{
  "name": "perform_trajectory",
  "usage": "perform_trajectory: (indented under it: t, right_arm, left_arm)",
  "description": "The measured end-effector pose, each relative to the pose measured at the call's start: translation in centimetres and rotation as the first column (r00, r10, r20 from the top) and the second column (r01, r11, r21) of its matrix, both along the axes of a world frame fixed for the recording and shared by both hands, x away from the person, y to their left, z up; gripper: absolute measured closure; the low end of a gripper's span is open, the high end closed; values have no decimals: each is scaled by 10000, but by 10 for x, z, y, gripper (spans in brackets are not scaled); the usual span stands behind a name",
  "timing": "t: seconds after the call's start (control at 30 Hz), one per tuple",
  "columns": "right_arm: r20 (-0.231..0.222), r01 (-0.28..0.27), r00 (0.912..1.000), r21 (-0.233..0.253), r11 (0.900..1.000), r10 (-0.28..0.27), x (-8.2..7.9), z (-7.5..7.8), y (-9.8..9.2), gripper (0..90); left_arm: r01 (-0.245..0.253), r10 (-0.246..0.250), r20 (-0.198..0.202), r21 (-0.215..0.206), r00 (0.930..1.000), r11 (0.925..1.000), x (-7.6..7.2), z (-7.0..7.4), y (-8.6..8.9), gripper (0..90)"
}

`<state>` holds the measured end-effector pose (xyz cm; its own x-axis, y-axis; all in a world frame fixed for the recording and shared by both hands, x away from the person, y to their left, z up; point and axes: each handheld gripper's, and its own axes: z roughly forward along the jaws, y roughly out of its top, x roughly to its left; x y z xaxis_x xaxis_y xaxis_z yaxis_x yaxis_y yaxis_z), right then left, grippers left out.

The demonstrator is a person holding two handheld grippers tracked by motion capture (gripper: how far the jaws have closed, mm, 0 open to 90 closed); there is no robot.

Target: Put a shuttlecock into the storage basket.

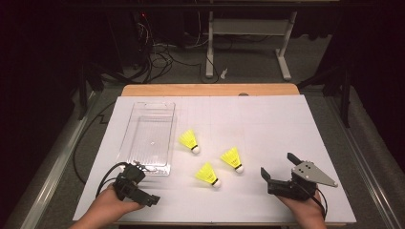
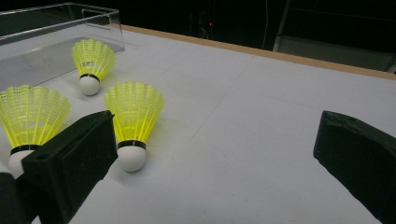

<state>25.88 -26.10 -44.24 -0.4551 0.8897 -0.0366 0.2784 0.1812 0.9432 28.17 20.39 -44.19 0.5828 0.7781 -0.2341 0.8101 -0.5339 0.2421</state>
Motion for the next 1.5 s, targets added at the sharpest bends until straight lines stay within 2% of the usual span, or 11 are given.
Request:
perform_trajectory:
  t: [0.17, 0.53, 0.73, 0.87, 1.37, 1.47, 1.5]
  right_arm:
    - [-29, -22, 10000, 11, 10000, 22, 0, 0, -1, 1]
    - [-67, -80, 9999, 70, 9999, 80, -1, 2, -1, 2]
    - [-50, -91, 9999, 46, 9999, 91, -1, 2, -1, 2]
    - [-55, -94, 9999, 43, 9999, 94, -1, 2, -1, 2]
    - [-75, -119, 9999, 48, 9999, 119, 0, 1, -1, 2]
    - [-77, -132, 9999, 29, 9999, 132, 0, 1, -1, 2]
    - [-82, -131, 9999, 37, 9999, 131, 0, 1, -1, 2]
  left_arm:
    - [401, -401, -50, -26, 9992, 9992, 1, 1, -20, 8]
    - [890, -892, -156, -123, 9959, 9960, 5, 4, -47, 8]
    - [1237, -1238, -83, -57, 9923, 9923, 6, 5, -64, 8]
    - [1553, -1555, -201, -126, 9876, 9878, 6, 6, -78, 8]
    - [2058, -2059, -188, -85, 9784, 9786, 14, 14, -103, 8]
    - [2123, -2125, -170, -139, 9770, 9771, 15, 15, -107, 8]
    - [2141, -2148, -244, -286, 9764, 9764, 16, 16, -109, 8]
